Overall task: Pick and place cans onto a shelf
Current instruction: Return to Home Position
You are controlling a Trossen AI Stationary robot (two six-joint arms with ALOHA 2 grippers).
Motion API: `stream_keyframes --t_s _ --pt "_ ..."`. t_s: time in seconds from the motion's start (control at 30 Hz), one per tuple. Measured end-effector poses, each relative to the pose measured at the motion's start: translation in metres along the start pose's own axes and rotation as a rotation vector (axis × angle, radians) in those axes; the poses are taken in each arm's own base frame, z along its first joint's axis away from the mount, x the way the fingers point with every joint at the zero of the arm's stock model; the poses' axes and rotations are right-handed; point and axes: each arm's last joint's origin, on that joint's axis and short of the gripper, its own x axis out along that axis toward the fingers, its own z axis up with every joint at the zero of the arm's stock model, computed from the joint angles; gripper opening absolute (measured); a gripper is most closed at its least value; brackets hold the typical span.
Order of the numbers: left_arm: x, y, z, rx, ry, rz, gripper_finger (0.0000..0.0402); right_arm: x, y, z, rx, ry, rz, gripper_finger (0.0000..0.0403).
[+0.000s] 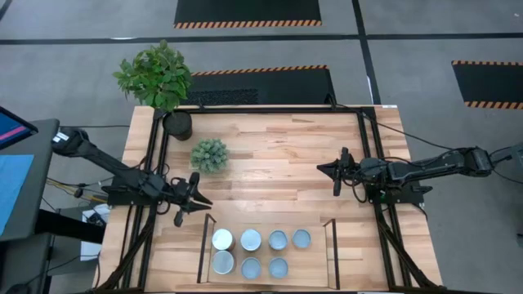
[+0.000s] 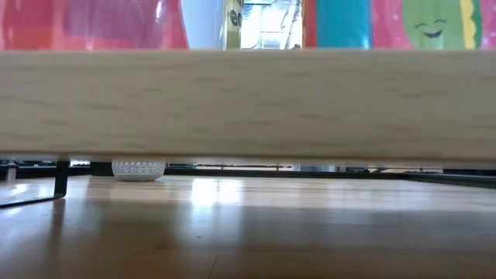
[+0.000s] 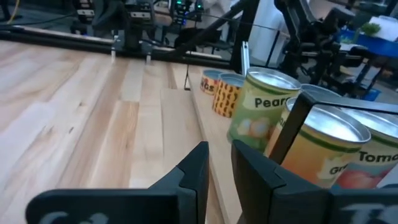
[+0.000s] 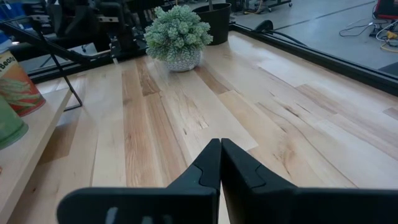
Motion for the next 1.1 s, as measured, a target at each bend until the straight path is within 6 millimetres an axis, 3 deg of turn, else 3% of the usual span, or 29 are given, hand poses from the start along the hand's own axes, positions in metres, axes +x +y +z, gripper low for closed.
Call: stream_keyframes --t_s 0.9,1.1 --pt "0.015 -0.020 -0.002 0.020 0.028 -0.063 0.0059 0.000 0.000 0.000 0.000 0.000 0.000 0.0033" --pt "0.016 -0.016 -0.002 0.018 0.005 0.027 0.0059 0.000 0.000 0.000 0.000 0.000 0.000 0.0033"
